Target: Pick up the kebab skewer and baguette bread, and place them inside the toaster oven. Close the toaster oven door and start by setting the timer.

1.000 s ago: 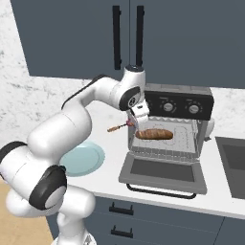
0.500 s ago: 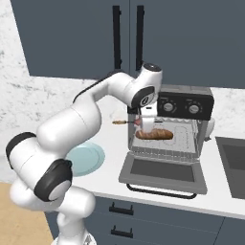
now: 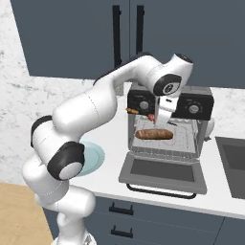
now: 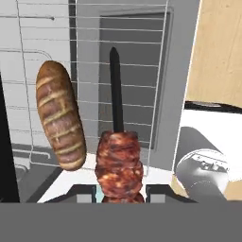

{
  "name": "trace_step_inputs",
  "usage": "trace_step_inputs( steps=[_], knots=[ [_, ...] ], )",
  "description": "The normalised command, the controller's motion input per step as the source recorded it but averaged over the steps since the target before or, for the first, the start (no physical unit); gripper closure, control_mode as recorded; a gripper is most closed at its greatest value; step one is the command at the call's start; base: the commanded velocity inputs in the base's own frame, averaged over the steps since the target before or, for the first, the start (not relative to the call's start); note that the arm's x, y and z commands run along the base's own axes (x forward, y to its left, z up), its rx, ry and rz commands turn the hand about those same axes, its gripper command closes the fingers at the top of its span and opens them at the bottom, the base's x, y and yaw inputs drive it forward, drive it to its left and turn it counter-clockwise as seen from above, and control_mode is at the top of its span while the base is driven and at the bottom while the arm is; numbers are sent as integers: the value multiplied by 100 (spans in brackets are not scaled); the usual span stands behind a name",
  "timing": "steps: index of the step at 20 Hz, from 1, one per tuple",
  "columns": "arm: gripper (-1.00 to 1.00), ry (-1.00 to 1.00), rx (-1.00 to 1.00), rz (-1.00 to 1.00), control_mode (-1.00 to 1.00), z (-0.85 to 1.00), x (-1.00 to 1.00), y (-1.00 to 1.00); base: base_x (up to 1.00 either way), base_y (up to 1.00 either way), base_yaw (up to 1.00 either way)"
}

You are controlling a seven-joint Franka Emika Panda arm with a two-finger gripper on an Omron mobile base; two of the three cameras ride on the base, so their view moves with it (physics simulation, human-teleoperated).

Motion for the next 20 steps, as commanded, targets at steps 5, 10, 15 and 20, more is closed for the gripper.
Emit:
trace_step_inputs(
  steps=[5, 10, 15, 20],
  knots=[
    [100, -30, -3, -8, -100, -35, -11, -35, 0, 0, 0],
    [100, -41, -19, -5, -100, -79, 0, -4, 0, 0, 0],
    [100, -35, -20, -20, -100, -64, 33, 0, 0, 0, 0],
    [100, -15, -9, -29, -100, -22, 65, 0, 0, 0, 0]
  ],
)
